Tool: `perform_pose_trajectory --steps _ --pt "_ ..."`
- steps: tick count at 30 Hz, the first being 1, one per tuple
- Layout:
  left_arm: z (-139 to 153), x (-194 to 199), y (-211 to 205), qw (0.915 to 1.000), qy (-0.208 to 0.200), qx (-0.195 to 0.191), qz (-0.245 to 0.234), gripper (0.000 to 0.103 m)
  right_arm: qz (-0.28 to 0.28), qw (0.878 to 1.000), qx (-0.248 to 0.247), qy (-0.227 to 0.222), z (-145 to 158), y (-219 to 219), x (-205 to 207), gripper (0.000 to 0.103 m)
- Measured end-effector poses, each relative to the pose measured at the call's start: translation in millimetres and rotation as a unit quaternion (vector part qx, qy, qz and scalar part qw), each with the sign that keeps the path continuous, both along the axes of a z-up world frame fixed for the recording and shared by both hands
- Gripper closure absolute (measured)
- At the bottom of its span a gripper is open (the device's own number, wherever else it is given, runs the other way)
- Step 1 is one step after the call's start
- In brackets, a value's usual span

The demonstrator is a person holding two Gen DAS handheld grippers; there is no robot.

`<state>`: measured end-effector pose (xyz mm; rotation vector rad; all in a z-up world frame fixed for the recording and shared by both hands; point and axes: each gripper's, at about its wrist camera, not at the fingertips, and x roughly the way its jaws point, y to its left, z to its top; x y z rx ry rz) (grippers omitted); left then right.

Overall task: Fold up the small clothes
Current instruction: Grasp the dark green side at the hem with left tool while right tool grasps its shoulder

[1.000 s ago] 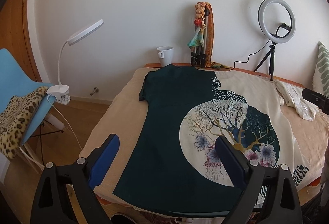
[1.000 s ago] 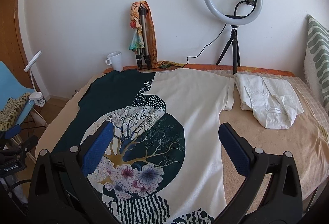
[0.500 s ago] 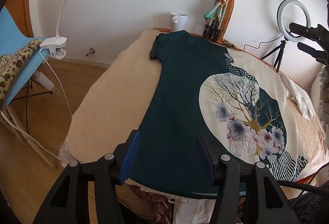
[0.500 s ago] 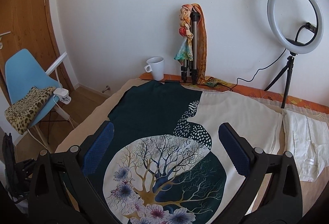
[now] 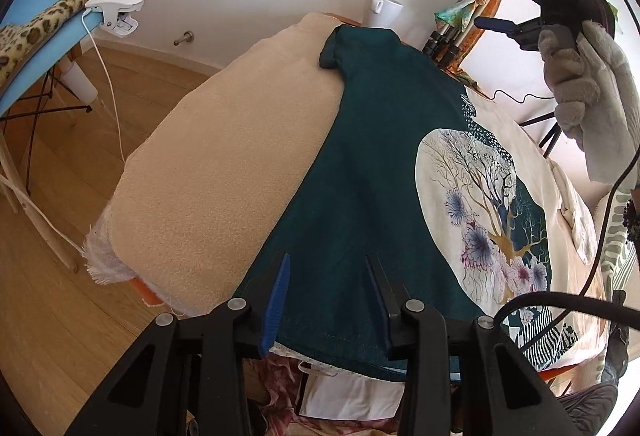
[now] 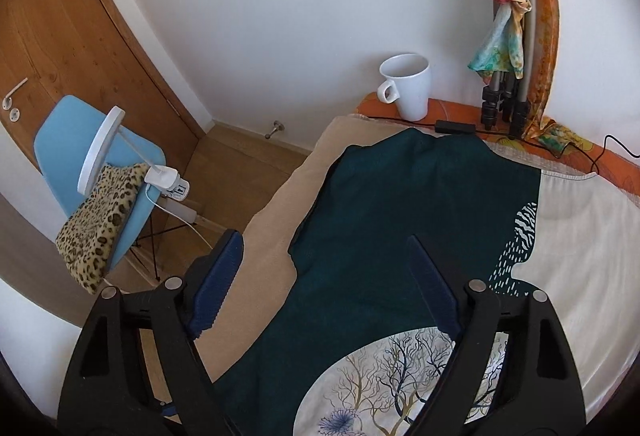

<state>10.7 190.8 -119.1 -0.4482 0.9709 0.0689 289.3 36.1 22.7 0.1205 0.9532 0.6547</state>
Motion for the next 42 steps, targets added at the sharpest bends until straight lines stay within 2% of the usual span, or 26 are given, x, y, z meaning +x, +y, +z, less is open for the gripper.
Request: perform_pose_trajectory --steps 5,11,21,25,30,33,36,37,38,40,42 --pt "-9 2 7 0.9998 0.012 -0.014 0.005 0.068 0.016 1.000 -0.015 0.018 -22 50 39 0.019" --pt "-19 8 15 0.9988 0.024 -0.041 0.013 0.068 0.008 0.998 -0.032 0.051 -59 92 84 0.026" --pt "-24 16 13 0.9994 0.028 -0.020 0.003 0.071 -0.005 0.996 -0.055 0.070 -106 136 142 0.036" --pt "-24 17 14 0.9994 0.027 -0.023 0.001 0.076 -0.013 0.992 -0.099 0.072 -122 155 156 0.038" --pt "-25 17 14 0.9994 0.024 -0.024 -0.002 0.088 -0.034 0.984 -0.150 0.089 -144 165 172 0.040" --pt "-27 19 15 0.9990 0.027 -0.036 -0.003 0.089 -0.025 0.979 -0.183 0.085 -155 170 175 0.043" --pt "-26 19 14 0.9993 0.024 -0.028 -0.004 0.098 -0.019 0.974 -0.218 0.060 -156 177 173 0.053" --pt "-27 18 14 0.9993 0.023 -0.028 -0.005 0.099 -0.021 0.973 -0.225 0.056 -156 178 172 0.062" --pt "-27 18 14 0.9993 0.022 -0.030 -0.006 0.102 -0.023 0.971 -0.231 0.050 -155 177 171 0.077" --pt "-26 18 13 0.9991 0.022 -0.037 -0.008 0.103 -0.026 0.971 -0.235 0.046 -154 173 173 0.094" --pt "-24 18 12 0.9988 0.018 -0.046 -0.008 0.103 -0.030 0.973 -0.222 0.051 -151 167 174 0.096"
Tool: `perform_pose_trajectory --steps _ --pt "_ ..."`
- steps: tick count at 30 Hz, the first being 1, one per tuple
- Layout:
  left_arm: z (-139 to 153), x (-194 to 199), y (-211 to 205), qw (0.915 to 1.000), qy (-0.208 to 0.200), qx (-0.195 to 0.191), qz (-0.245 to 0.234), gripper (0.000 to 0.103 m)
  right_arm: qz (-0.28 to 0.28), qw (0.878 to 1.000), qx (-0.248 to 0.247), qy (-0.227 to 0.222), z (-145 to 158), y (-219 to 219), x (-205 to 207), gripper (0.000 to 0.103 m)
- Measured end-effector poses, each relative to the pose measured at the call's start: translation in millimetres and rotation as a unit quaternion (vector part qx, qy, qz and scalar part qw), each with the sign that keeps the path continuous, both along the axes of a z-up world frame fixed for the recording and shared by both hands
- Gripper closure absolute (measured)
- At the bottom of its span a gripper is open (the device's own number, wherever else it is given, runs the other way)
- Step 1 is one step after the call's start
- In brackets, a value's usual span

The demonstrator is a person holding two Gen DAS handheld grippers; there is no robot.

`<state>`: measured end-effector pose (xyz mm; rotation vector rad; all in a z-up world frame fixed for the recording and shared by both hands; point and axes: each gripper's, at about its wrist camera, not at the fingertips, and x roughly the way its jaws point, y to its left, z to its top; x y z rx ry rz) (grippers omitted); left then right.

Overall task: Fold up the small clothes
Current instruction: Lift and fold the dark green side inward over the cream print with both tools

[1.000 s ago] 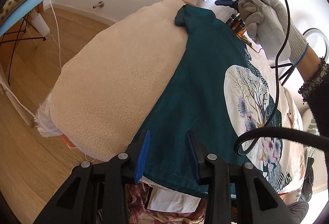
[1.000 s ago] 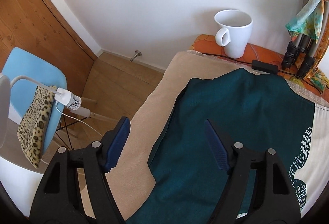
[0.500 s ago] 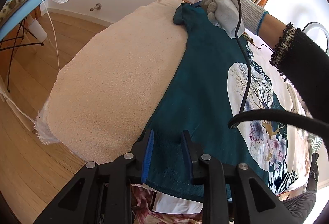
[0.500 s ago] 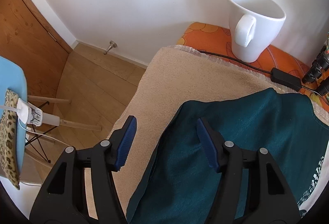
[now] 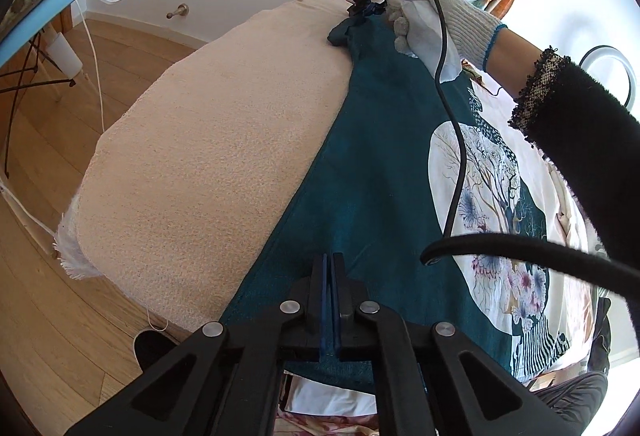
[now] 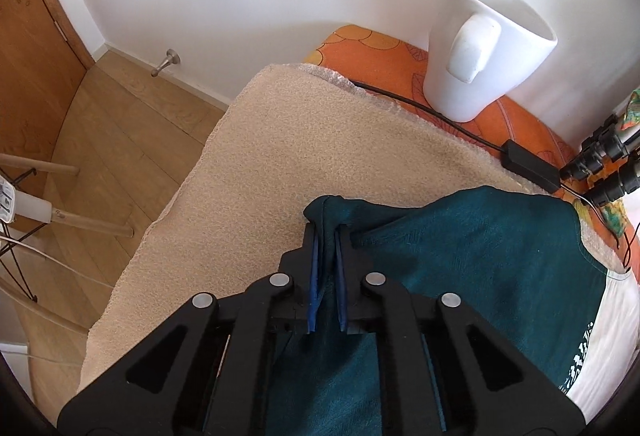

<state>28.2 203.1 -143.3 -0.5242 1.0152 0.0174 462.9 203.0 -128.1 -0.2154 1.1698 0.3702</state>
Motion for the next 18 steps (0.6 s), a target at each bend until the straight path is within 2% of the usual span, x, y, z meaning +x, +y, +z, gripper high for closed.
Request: perform_pose_trajectory --steps 6,8,10,12,15,18 --pt "9 -1 -5 0.9998 -0.014 -0.011 -0.007 0.103 -0.002 0.999 0.040 -0.008 16 -22 0 0.098" --pt "13 -2 -7 0.9997 -0.019 0.013 -0.005 0.103 0.000 0.998 0.054 -0.015 25 -29 0 0.098" --pt "18 -1 -11 0.9976 -0.020 0.066 -0.001 0.102 -0.007 0.998 0.060 -0.018 32 -37 -1 0.098" --pt "17 -3 -8 0.9959 -0.022 0.087 0.013 0.071 -0.005 0.998 0.067 -0.017 36 -41 -3 0.098" --pt "11 -1 0 0.9929 -0.003 0.115 0.031 0.066 0.001 0.997 0.068 -0.021 40 -43 -5 0.098" --pt "-4 5 5 0.9949 0.025 0.093 0.028 0.064 0.000 0.997 0.073 -0.020 40 -45 -5 0.098"
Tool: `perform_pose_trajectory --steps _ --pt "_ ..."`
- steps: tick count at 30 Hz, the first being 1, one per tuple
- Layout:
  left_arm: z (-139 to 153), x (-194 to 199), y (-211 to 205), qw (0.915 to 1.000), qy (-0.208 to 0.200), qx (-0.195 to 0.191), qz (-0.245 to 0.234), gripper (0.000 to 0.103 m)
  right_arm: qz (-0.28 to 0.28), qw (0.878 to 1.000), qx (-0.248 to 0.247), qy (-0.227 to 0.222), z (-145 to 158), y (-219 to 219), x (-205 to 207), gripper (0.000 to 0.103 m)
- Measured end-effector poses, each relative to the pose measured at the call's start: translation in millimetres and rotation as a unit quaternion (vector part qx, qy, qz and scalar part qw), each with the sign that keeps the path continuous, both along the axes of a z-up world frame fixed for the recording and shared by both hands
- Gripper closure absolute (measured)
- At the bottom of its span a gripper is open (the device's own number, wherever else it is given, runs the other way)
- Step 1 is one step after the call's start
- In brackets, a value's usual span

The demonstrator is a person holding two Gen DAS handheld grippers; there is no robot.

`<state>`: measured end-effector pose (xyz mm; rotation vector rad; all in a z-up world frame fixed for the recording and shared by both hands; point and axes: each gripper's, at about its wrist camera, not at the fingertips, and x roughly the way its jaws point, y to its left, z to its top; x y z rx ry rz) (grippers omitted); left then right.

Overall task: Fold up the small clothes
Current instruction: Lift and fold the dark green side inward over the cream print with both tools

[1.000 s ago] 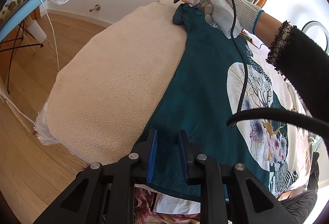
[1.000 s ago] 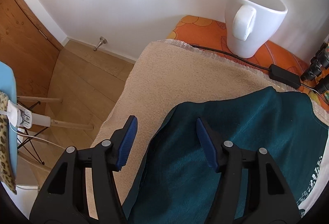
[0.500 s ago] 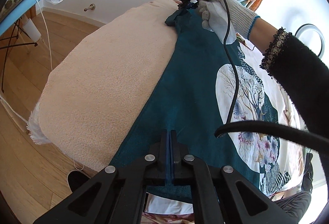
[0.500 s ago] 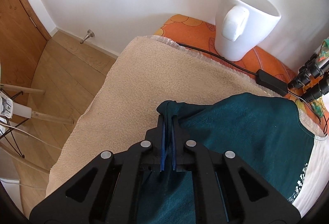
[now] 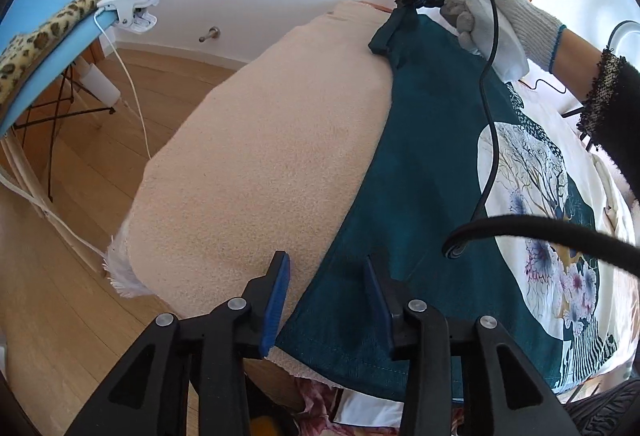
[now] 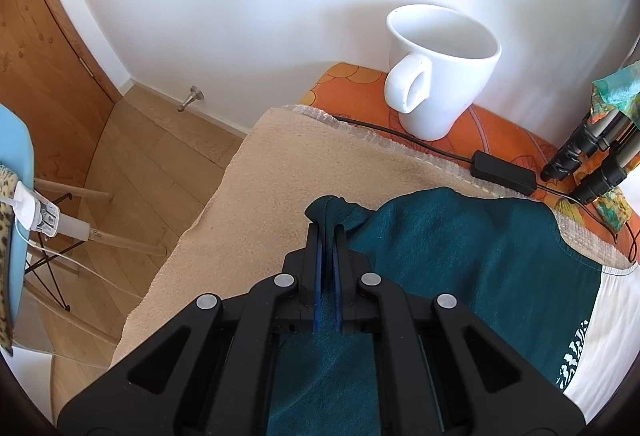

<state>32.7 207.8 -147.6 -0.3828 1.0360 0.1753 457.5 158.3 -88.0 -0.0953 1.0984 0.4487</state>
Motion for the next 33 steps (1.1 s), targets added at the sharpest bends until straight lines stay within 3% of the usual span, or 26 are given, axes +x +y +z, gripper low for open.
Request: perform_pose_trajectory --steps 2,4,6,9,14,22,28,33 --pt "0 1 -5 0.9998 -0.008 0.014 -0.009 0.065 -0.001 1.000 0.006 0.002 -2 1 0 0.098" --pt "0 2 -12 0.9991 -0.011 0.034 -0.021 0.075 -0.002 1.000 0.011 0.002 -2 -1 -1 0.098" --pt "2 1 -16 0.9990 -0.021 0.020 -0.033 0.103 -0.002 1.000 0.017 0.000 -1 -3 1 0.098" --pt "12 0 -22 0.9979 -0.039 -0.004 -0.052 0.103 0.003 1.000 0.027 -0.004 4 -7 -1 0.098" --pt "37 -4 -46 0.9923 -0.083 -0.006 -0.092 0.103 0.012 0.999 0.043 -0.015 14 -21 -4 0.098" --pt "65 0 -95 0.9801 -0.117 -0.011 -0.160 0.103 -0.010 0.996 0.088 -0.033 29 -76 -8 0.098" --pt "69 3 -137 0.9686 -0.120 0.002 -0.218 0.103 -0.042 0.991 0.117 -0.041 35 -138 -17 0.098" --pt "64 4 -170 0.9598 -0.108 0.001 -0.259 0.103 -0.077 0.991 0.108 -0.036 25 -189 -24 0.098"
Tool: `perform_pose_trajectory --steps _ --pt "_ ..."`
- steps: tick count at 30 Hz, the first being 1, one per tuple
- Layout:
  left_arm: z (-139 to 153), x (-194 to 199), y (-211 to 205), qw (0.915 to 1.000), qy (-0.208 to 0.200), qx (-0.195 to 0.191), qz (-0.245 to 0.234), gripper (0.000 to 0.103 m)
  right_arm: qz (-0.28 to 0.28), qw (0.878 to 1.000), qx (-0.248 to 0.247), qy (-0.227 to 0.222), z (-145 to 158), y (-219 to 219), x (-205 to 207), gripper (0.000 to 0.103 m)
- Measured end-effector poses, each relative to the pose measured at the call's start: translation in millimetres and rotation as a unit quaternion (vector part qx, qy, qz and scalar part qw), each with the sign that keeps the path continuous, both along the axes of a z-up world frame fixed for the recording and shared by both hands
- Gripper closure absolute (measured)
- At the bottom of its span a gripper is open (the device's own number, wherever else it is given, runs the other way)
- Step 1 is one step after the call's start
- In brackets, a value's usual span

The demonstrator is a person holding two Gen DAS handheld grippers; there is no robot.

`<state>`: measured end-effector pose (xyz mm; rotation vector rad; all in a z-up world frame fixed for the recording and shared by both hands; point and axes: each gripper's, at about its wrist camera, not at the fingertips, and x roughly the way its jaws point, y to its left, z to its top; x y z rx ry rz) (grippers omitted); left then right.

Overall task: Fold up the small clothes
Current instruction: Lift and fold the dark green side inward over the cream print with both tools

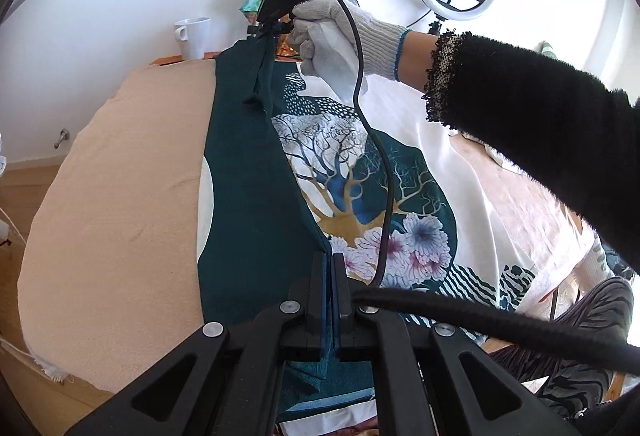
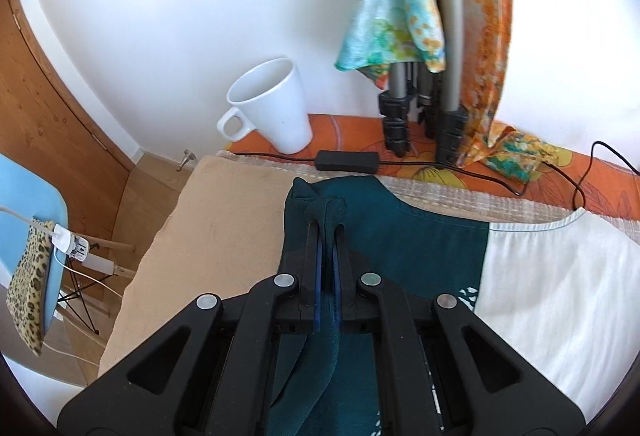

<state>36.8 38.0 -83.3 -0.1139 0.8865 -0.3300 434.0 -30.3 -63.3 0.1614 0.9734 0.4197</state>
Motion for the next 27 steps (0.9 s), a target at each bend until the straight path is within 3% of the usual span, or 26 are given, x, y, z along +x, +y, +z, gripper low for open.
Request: perform_pose_trajectory --steps 12,13,15,17,19,22,27 --pt "-19 1 -53 0.9975 0.018 0.022 -0.064 0.103 -0.063 0.997 -0.027 0.034 -30 -79 2 0.098" --pt "-19 1 -55 0.9972 0.018 0.021 -0.069 0.101 -0.061 0.997 -0.028 0.038 -31 -80 3 0.098" --pt "-21 0 -62 0.9960 0.022 0.018 -0.085 0.085 -0.069 0.995 -0.048 0.046 -36 -83 6 0.096" --pt "-18 -3 -64 0.9954 0.015 0.027 -0.091 0.073 -0.076 0.993 -0.072 0.047 -40 -87 8 0.080" --pt "-15 -6 -61 0.9952 0.006 0.034 -0.092 0.074 -0.081 0.993 -0.082 0.031 -37 -92 4 0.075" --pt "-13 -10 -53 0.9962 -0.001 0.037 -0.080 0.075 -0.057 0.997 -0.049 0.030 -29 -94 -8 0.075" --pt "-17 -12 -34 0.9980 0.005 0.036 -0.051 0.075 0.047 0.998 -0.007 0.047 -25 -59 -36 0.075"
